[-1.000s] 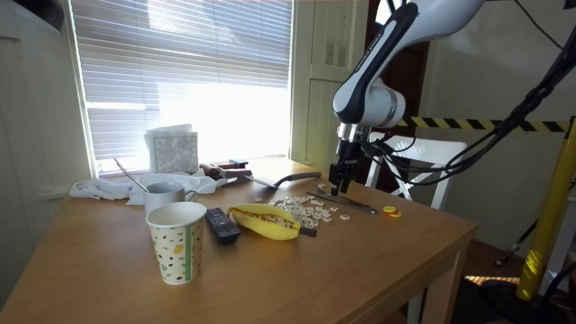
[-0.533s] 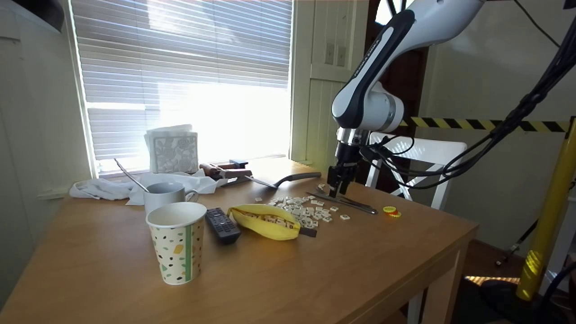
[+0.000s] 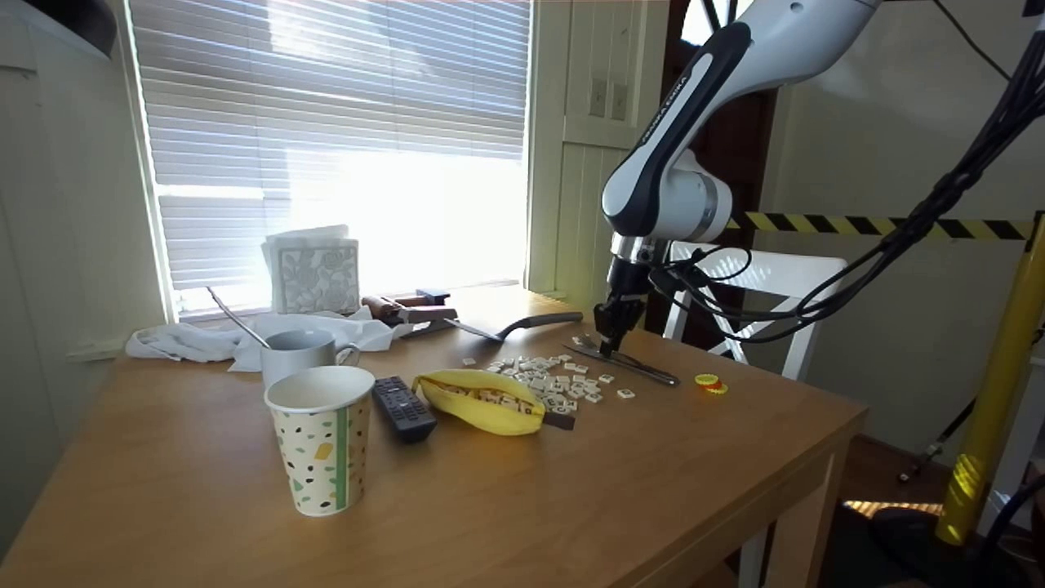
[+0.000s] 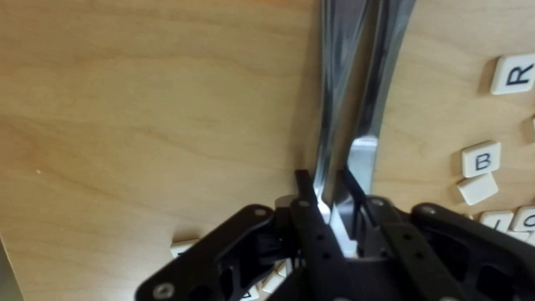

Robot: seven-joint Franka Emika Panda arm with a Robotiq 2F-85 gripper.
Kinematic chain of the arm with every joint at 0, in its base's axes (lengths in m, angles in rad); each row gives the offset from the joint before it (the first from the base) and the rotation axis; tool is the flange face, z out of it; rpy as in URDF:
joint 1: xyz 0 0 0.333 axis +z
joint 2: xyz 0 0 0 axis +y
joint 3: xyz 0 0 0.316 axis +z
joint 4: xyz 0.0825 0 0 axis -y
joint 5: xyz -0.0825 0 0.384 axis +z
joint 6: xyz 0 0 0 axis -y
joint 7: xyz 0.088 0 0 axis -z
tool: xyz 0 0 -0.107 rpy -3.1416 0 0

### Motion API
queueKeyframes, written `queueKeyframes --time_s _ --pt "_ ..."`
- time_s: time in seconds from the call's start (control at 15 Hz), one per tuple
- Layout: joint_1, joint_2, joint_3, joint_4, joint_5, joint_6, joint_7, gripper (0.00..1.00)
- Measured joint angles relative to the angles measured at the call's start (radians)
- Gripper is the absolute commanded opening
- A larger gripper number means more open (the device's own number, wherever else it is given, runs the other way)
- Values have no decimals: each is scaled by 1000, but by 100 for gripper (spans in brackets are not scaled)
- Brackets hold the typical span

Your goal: Move the silver fork to the left then use the silver knife to move the tiles to the left.

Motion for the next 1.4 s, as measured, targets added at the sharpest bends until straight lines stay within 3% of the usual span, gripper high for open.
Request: queueKeyframes --time_s 0.6,0.93,1.33,1.4 --pt "-4 -19 10 6 0 1 19 2" --pt "-9 -111 106 32 0 -24 -20 2" --pt "81 -96 185 189 -36 -162 -99 2" --pt "102 -77 188 225 -53 -187 -117 8"
